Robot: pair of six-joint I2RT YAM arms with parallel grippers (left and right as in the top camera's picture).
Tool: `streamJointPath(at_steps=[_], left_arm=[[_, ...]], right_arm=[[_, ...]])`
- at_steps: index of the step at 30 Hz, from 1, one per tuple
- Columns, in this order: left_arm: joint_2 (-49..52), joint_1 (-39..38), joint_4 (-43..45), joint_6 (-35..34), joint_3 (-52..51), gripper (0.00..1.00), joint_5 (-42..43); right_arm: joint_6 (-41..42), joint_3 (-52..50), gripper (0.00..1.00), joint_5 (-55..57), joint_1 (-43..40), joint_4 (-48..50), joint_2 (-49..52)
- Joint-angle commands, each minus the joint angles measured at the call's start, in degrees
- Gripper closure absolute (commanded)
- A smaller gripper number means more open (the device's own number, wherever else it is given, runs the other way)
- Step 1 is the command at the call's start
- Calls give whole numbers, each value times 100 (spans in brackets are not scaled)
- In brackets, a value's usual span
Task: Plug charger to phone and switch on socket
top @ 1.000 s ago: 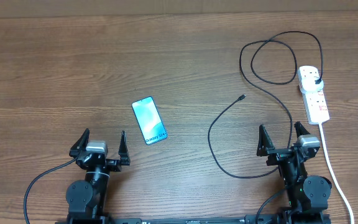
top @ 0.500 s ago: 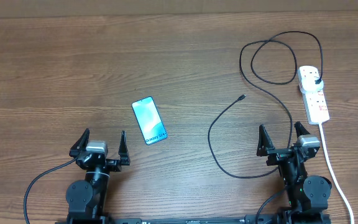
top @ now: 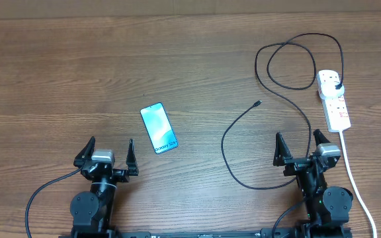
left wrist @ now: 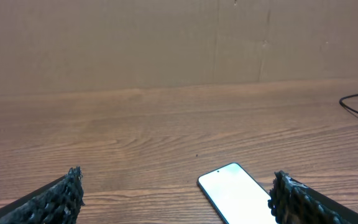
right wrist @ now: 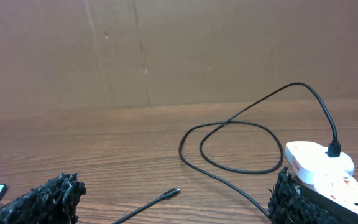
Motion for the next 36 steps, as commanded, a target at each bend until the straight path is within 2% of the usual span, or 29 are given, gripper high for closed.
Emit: streamJointPath(at_steps=[1, 6, 12, 23, 36], left_arm=[[-61, 28, 0, 103, -22, 0, 70], [-61, 28, 22, 50, -11, 1, 505], [-61, 31, -138, -522, 101, 1, 968], [-59, 31, -1392, -599, 883, 0, 951], [-22, 31, -1700, -608, 1215, 1, 957]], right_arm=[[-11, -59, 0, 52, 20, 20, -68], [-9, -61, 0, 52, 20, 20, -68], [-9, -61, 0, 52, 20, 20, -68], [-11, -61, 0, 52, 20, 20, -68], [-9, -61, 0, 52, 20, 20, -68]])
